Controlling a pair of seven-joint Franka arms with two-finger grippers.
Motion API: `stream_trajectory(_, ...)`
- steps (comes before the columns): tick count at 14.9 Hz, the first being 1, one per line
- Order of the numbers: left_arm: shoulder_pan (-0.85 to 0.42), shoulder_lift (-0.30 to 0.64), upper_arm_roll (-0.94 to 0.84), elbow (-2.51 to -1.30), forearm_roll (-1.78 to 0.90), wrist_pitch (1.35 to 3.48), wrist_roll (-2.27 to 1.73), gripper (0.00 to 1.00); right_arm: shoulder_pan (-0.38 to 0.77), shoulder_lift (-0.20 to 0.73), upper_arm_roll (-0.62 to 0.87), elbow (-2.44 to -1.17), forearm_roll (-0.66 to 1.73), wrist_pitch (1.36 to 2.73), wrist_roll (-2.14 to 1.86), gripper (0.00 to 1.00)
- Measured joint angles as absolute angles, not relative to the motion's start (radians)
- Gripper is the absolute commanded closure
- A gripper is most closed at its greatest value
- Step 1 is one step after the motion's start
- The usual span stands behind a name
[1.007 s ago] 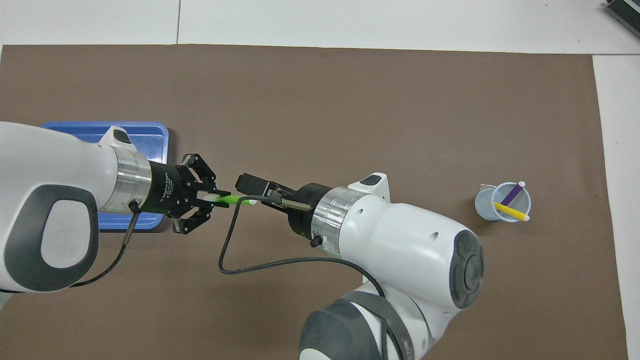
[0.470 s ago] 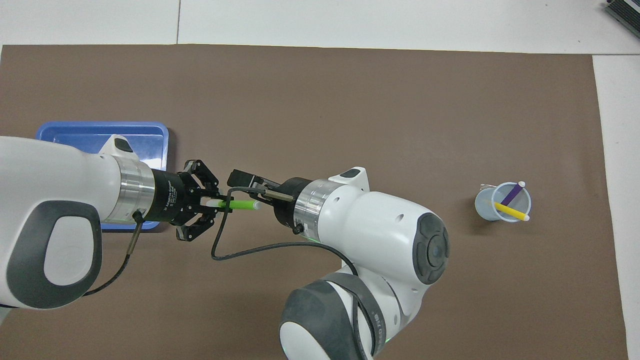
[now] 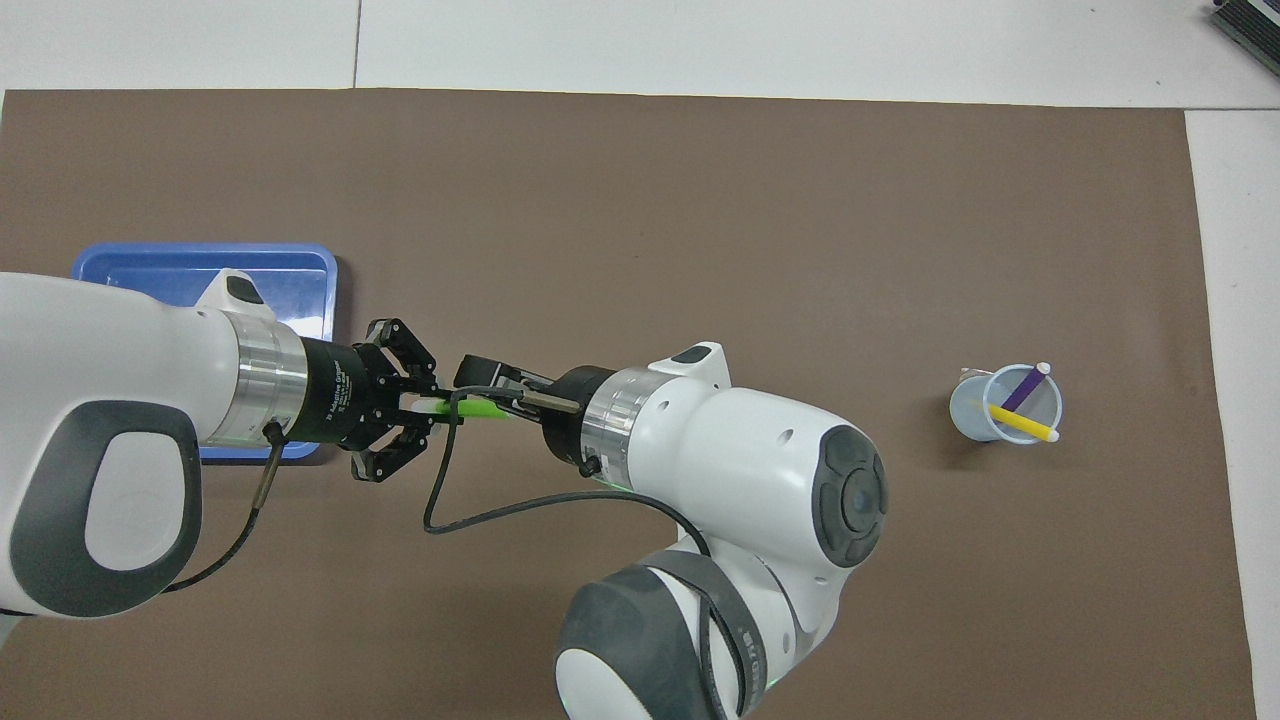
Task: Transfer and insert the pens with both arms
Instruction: 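Grasp the green pen end with the right gripper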
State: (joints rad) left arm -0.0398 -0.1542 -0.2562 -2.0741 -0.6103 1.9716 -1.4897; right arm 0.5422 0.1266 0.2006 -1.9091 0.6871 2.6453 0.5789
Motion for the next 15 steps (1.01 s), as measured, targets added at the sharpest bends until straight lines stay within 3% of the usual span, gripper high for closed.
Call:
stream_trajectory(5, -0.039, -0.155, -0.256, -2.074, -0.610, 1.972, -1.490, 1.00, 0.543, 0.124, 0.201, -1.909, 0.687, 2.629, 0.579, 0.28)
stream_trajectory(8, -0.039, -0.156, -0.256, -2.074, -0.610, 1.972, -1.490, 1.00, 0.552, 0.123, 0.201, -1.909, 0.687, 2.628, 0.579, 0.37)
stream_trajectory(13, -0.039, -0.156, -0.255, -2.074, -0.611, 1.972, -1.492, 1.00, 0.557, 0.122, 0.201, -1.909, 0.687, 2.628, 0.579, 0.80)
stream_trajectory(15, -0.039, -0.156, -0.255, -2.074, -0.611, 1.972, -1.492, 1.00, 0.557, 0.122, 0.201, -1.909, 0.687, 2.628, 0.579, 0.83)
